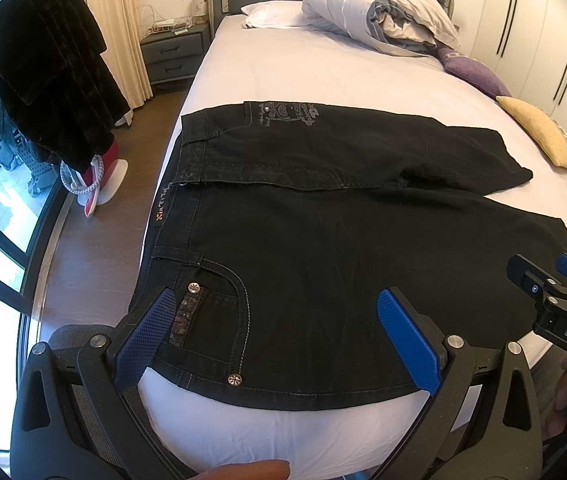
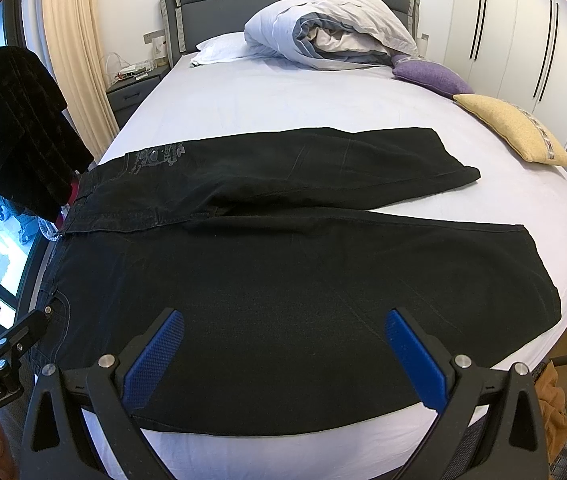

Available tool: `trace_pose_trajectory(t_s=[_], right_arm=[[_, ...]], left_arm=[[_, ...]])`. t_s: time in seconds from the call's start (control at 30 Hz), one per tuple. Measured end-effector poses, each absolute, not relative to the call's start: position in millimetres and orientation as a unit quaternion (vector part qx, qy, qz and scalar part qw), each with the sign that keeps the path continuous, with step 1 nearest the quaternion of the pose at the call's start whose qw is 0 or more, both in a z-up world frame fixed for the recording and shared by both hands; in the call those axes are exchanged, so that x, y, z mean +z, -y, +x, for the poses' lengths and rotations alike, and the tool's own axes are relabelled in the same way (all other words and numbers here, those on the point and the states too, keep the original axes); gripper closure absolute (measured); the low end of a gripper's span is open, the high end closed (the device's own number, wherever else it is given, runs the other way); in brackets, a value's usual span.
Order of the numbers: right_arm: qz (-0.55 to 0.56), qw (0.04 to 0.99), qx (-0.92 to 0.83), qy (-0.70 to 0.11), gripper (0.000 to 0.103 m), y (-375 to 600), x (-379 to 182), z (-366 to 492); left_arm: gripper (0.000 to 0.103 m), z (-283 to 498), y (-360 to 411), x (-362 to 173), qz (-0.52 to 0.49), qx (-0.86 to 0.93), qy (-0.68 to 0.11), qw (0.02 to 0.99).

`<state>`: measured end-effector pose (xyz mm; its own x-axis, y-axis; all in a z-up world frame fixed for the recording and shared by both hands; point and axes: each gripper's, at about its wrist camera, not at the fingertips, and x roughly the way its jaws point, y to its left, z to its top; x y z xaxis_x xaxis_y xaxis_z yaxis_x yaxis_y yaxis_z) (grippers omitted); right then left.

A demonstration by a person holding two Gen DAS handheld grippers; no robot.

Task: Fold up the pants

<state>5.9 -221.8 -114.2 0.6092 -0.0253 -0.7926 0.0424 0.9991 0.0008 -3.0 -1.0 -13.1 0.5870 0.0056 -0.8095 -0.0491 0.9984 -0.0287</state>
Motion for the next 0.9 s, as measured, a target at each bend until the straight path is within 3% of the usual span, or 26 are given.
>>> trace_pose_trajectory(t_s=[0.4, 0.7, 0.77, 0.9], right_arm=[[0.004, 0.899, 0.054, -0.435, 0.000, 232.4, -108.9, 29.7], [-0.095, 0.894, 0.203, -0.389, 0.000, 242.1, -83.4, 110.5], [-0.117, 0.882, 0.235, -0.392, 0.004, 244.9, -82.6, 134.5], [-0.149, 0.850, 0.288, -0.415, 0.030, 246.0, -90.7, 188.6]], left_arm=[[0.000, 17.5, -8.4, -18.6, -0.010, -0.013, -0.455, 0.890], [0.000, 115.9, -23.2, -17.5, 0.065, -0.096, -0.478, 0.871], [0.000, 147.4, -31.6, -16.4, 0.068, -0.110, -0.477, 0.869], [0.000, 224.4, -49.3, -17.8, 0.069, -0.157, -0.477, 0.862]])
